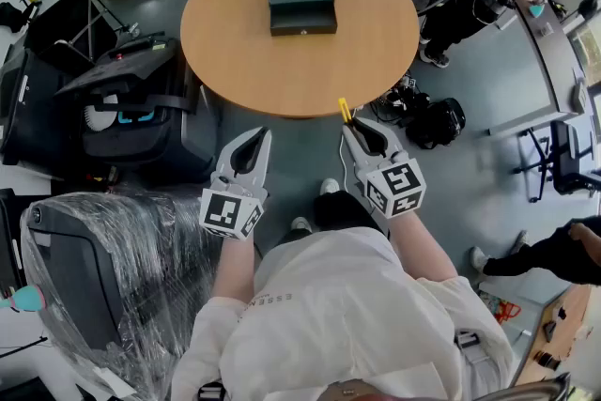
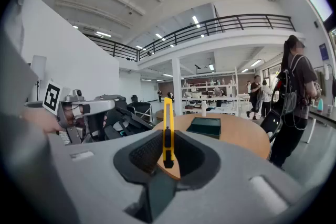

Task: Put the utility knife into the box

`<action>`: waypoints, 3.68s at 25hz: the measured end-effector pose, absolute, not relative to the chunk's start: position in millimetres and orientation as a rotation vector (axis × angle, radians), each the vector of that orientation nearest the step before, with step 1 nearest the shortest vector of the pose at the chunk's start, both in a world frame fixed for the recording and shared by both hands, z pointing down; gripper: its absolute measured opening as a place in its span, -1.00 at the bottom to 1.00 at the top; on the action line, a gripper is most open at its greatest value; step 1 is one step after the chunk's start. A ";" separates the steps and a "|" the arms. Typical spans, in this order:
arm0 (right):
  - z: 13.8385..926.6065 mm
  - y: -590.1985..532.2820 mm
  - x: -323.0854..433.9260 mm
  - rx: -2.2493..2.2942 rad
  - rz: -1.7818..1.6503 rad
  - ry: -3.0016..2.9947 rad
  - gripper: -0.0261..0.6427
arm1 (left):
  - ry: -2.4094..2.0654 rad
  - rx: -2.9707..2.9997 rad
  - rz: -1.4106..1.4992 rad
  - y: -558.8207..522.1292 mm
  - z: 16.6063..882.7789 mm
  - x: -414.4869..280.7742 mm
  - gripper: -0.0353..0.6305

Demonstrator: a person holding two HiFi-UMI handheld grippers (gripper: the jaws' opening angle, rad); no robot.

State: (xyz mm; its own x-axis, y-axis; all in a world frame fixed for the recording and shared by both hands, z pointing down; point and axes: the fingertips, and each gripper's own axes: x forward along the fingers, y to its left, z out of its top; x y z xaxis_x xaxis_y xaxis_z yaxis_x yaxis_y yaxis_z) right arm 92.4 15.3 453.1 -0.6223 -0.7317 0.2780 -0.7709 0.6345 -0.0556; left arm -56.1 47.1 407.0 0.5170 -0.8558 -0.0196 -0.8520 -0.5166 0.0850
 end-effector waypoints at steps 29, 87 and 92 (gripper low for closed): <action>499.1 -308.3 107.3 1.079 0.393 -2.599 -0.75 | -1.577 2.551 0.037 -261.5 455.5 -38.9 -0.85; 488.0 -397.4 48.7 1.139 0.314 -2.575 -0.94 | -1.511 2.586 0.038 -343.8 441.7 -62.2 -0.85; 455.3 -348.8 57.8 1.067 0.157 -2.670 -0.94 | -1.542 2.671 0.027 -304.8 416.0 -37.4 -0.85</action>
